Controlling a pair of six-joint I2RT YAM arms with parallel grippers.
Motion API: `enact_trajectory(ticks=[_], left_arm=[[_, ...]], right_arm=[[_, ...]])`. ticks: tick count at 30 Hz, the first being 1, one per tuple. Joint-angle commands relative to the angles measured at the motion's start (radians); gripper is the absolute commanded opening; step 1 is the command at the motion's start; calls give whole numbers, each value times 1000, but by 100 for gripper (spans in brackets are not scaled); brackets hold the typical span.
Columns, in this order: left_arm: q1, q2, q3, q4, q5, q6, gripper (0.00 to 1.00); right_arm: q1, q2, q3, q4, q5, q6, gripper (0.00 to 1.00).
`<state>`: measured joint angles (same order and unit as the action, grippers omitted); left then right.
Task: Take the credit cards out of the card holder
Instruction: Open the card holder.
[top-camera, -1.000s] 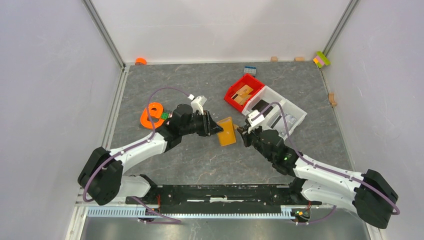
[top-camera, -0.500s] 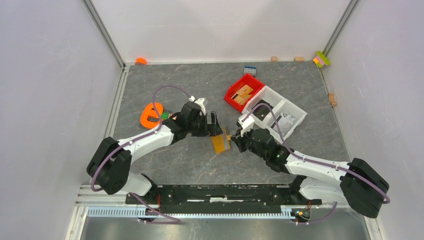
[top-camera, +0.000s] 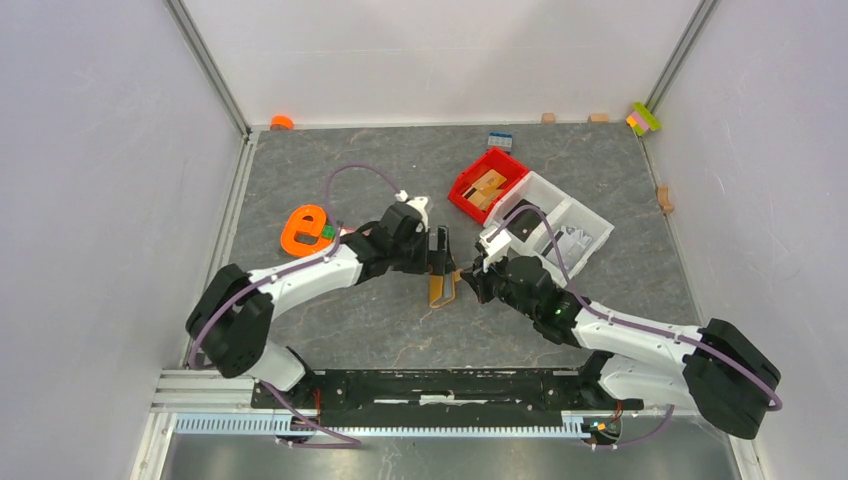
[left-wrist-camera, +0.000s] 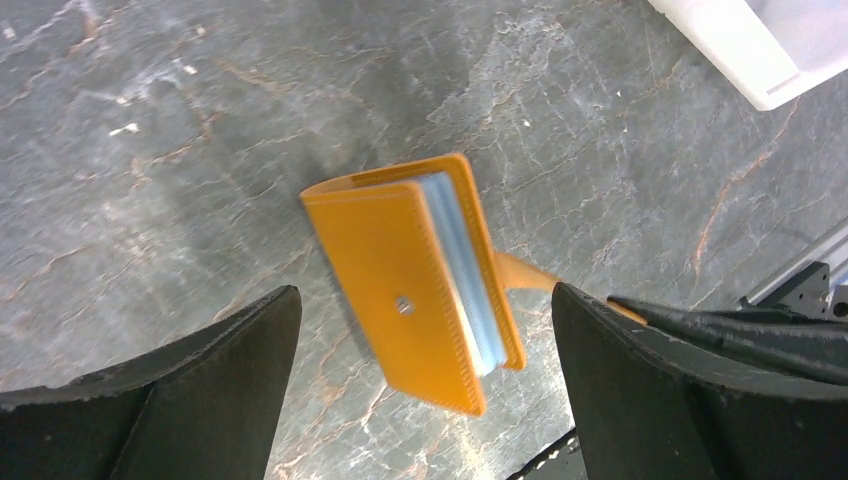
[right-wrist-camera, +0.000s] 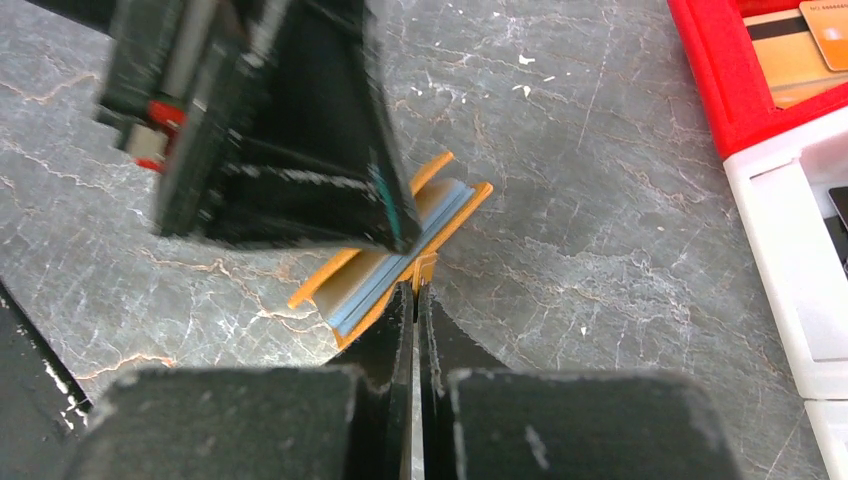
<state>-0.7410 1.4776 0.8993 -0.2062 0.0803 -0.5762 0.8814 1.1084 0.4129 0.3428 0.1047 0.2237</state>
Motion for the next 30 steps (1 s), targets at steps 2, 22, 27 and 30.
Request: enact_trajectory(ticks=[2, 22, 27, 30], left_arm=[[-40, 75, 93, -69, -20, 71, 99], [-37, 81, 131, -139, -85, 86, 86], [-37, 121, 145, -144, -59, 83, 86], [-36, 142, 159, -158, -51, 83, 91]], right_arm=[[-4, -30, 18, 67, -15, 8, 0], [-28, -26, 21, 17, 82, 40, 0], [-32, -27, 21, 18, 69, 40, 0], [-33, -28, 21, 19, 66, 38, 0]])
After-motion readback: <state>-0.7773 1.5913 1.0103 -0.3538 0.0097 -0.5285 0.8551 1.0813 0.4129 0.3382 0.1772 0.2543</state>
